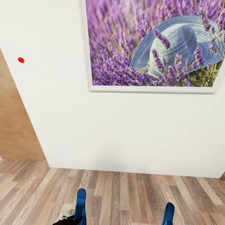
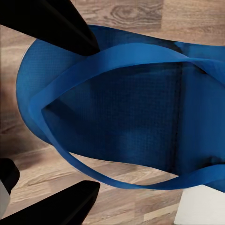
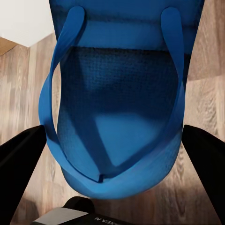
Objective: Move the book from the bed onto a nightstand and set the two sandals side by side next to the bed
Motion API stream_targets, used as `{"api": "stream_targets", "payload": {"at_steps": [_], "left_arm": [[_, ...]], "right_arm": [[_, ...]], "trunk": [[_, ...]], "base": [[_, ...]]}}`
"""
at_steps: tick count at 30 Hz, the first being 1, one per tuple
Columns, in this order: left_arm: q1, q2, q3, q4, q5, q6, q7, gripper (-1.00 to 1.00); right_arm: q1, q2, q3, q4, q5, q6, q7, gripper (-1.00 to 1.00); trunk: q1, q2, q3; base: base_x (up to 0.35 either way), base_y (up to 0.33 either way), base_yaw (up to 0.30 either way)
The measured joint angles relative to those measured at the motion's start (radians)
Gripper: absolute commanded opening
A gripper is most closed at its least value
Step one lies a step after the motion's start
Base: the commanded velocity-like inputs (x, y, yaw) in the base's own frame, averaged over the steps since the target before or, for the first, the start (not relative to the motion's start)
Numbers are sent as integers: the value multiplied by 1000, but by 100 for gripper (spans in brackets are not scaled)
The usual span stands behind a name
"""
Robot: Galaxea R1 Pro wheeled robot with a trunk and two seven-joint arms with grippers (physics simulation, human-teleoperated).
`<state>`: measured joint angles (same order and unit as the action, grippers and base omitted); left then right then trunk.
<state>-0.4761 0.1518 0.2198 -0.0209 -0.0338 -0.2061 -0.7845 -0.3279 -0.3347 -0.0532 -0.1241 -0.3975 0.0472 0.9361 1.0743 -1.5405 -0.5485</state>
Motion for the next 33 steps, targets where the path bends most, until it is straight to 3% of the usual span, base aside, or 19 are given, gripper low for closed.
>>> {"api": "stream_targets", "payload": {"at_steps": [18,33], "left_arm": [[0,1,1,0,0,1,0,-100],[0,0,1,0,0,1,2,-100]], "right_arm": [[0,0,0,0,0,0,0,-100],[0,0,0,0,0,0,0,-100]], "trunk": [[0,0,0],[1,0,0]], "base": [[299,0,19],[36,0,259]]}}
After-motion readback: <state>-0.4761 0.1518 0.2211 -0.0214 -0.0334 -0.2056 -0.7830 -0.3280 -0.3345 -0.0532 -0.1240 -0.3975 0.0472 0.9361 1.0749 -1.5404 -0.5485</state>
